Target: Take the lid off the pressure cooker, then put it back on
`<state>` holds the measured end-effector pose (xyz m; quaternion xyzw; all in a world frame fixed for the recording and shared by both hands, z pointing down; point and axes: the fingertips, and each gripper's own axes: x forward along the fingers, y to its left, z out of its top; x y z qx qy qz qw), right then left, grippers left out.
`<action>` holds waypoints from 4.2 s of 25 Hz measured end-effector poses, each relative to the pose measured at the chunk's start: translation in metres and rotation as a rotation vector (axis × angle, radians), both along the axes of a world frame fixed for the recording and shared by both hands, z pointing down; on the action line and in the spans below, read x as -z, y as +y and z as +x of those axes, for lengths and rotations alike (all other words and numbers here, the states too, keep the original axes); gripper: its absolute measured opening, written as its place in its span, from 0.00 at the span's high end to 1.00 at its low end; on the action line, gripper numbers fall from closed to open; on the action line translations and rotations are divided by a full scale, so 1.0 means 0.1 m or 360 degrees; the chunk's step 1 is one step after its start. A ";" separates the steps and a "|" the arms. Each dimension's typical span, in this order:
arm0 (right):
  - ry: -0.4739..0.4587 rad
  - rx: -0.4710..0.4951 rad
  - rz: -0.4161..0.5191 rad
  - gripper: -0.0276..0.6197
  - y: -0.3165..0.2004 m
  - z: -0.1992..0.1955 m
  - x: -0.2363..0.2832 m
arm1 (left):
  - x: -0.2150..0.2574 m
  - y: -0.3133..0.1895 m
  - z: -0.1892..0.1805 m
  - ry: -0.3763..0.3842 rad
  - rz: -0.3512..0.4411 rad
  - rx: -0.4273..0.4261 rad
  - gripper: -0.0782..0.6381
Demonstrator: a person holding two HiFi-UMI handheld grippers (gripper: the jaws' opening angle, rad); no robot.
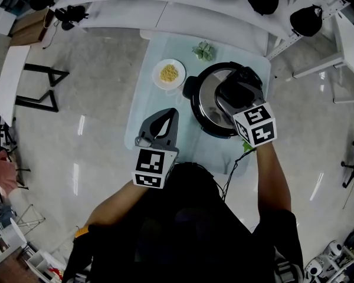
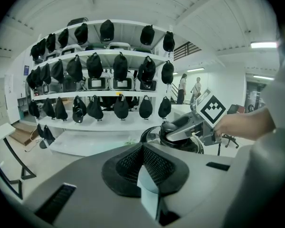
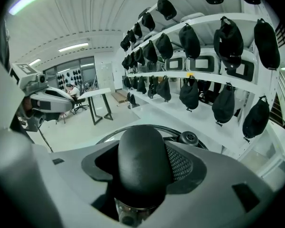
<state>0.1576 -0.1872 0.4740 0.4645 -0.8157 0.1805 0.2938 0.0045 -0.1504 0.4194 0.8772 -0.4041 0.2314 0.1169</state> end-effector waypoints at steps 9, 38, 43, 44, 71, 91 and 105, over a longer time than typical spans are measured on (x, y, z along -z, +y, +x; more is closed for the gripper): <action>0.0014 -0.0118 0.0020 0.50 -0.02 0.01 0.00 | -0.04 -0.02 -0.06 0.0010 -0.0025 0.0025 0.88; -0.0016 -0.0088 0.0096 0.48 0.06 0.02 0.05 | 0.04 0.20 0.03 -0.0020 -0.0009 0.0039 0.88; -0.0028 -0.0142 0.0202 0.47 0.14 0.09 0.13 | -0.01 0.31 -0.03 -0.0062 -0.0014 0.0100 0.88; -0.0024 -0.0156 0.0227 0.47 0.17 0.11 0.15 | -0.03 0.34 -0.05 -0.0069 -0.0016 0.0105 0.88; -0.0091 -0.0563 0.0333 0.86 2.31 -1.01 0.63 | 0.14 1.92 -0.74 0.0254 0.0052 -0.0098 0.88; -0.0198 -0.0435 0.0339 0.86 3.29 -0.54 0.73 | 0.21 2.65 0.16 0.0269 0.0121 -0.0099 0.88; -0.0266 -0.0422 0.0368 0.84 3.53 0.04 0.71 | 0.21 2.88 0.72 0.0170 0.0149 -0.0092 0.88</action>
